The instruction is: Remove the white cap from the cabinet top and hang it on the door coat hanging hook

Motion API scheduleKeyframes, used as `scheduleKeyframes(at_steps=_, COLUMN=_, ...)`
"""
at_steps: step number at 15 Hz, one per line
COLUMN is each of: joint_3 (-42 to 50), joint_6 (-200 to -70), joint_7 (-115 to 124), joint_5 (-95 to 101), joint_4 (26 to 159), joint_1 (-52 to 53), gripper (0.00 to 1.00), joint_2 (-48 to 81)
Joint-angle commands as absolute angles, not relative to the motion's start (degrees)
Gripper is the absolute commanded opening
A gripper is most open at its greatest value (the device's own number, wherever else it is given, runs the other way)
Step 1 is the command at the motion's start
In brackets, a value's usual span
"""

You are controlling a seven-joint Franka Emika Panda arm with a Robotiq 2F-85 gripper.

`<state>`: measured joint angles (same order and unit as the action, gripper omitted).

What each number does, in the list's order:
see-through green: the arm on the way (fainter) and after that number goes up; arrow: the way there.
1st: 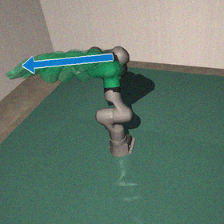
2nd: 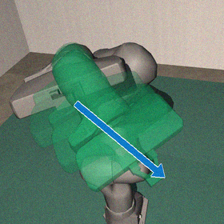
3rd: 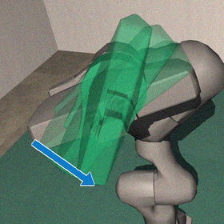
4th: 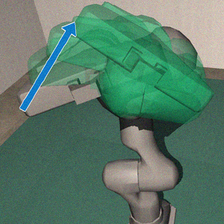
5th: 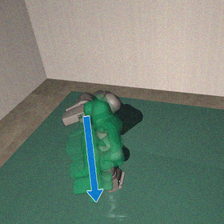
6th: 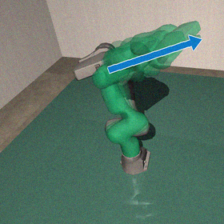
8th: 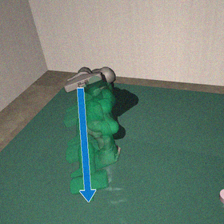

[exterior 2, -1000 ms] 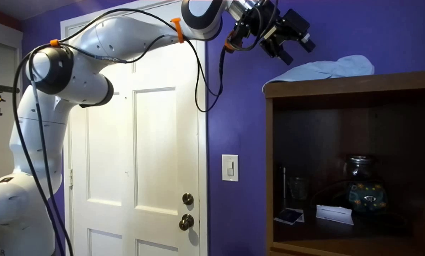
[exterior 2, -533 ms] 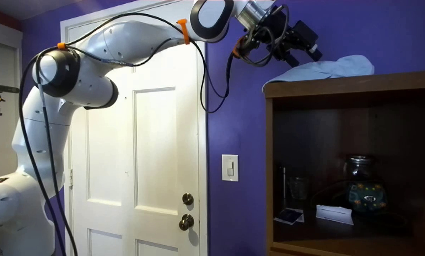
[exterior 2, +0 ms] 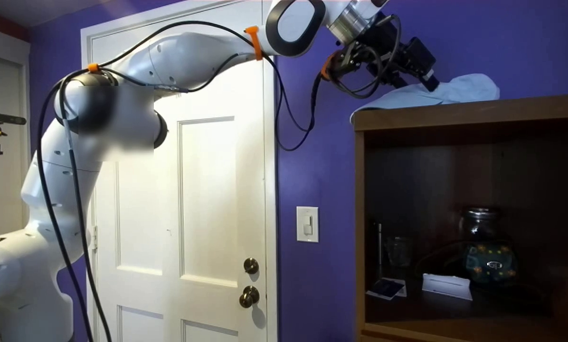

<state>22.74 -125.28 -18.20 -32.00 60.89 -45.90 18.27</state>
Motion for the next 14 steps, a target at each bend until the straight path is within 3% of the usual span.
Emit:
scheduleKeyframes(at_steps=1, joint_3=22.5, joint_6=-121.7, joint_7=-17.5, joint_5=-33.4, joint_4=55.9, joint_1=-47.6, gripper=0.52, joint_2=21.1)
scheduleKeyframes(at_steps=8, joint_3=22.4, joint_6=-116.2, joint_7=-17.5, joint_5=-33.3, joint_4=52.9, joint_1=-48.8, gripper=0.03, joint_2=22.2)
scheduleKeyframes(at_steps=12, joint_3=22.2, joint_6=-110.4, joint_7=-17.9, joint_5=-33.7, joint_4=51.0, joint_1=-49.5, gripper=0.0, joint_2=22.0)
scheduleKeyframes(at_steps=13, joint_3=18.0, joint_6=-109.0, joint_7=-17.2, joint_5=-31.8, joint_4=49.9, joint_1=-52.5, gripper=0.01, joint_2=21.9)
scheduleKeyframes(at_steps=14, joint_3=21.2, joint_6=-107.2, joint_7=-18.1, joint_5=-34.0, joint_4=49.8, joint_1=-50.4, gripper=0.01, joint_2=21.9)
